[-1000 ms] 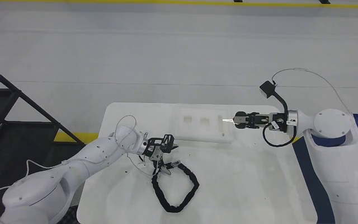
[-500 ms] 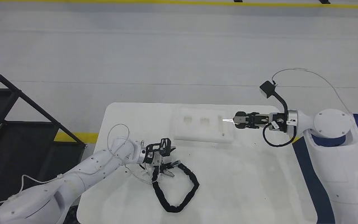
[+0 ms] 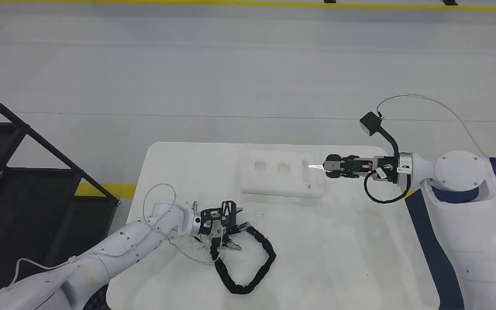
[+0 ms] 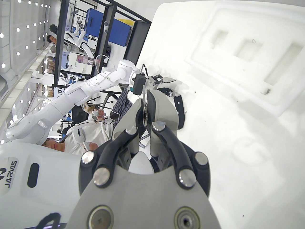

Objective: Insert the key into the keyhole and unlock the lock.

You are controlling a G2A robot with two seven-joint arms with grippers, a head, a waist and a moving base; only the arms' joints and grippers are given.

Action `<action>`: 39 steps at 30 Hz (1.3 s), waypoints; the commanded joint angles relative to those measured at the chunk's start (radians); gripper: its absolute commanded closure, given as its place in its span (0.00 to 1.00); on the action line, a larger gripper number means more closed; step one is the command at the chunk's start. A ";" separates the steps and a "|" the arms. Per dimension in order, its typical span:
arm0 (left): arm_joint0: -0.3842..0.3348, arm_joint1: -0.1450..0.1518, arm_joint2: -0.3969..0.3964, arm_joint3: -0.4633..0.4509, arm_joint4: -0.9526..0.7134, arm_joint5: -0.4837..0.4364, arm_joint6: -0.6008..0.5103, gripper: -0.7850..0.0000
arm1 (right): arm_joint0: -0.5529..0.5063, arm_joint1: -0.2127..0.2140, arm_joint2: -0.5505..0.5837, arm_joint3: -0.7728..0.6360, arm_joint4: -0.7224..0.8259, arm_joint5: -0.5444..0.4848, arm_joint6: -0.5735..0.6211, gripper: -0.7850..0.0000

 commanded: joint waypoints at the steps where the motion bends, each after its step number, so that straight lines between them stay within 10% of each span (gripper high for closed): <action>1: 0.008 0.001 -0.007 -0.002 0.005 -0.001 -0.001 0.50 | 0.000 0.000 0.000 0.000 0.000 0.000 0.000 1.00; 21: 0.037 -0.035 -0.052 0.042 0.035 0.012 -0.034 0.55 | 0.000 0.000 0.000 0.000 0.000 0.000 0.000 1.00; 26: 0.040 -0.043 -0.066 0.053 0.036 0.008 -0.027 1.00 | 0.000 0.000 0.000 0.000 0.000 0.000 0.000 1.00; 39: 0.050 -0.028 -0.166 0.008 -0.014 -0.053 0.062 1.00 | 0.000 0.000 0.000 0.000 0.000 0.000 0.000 1.00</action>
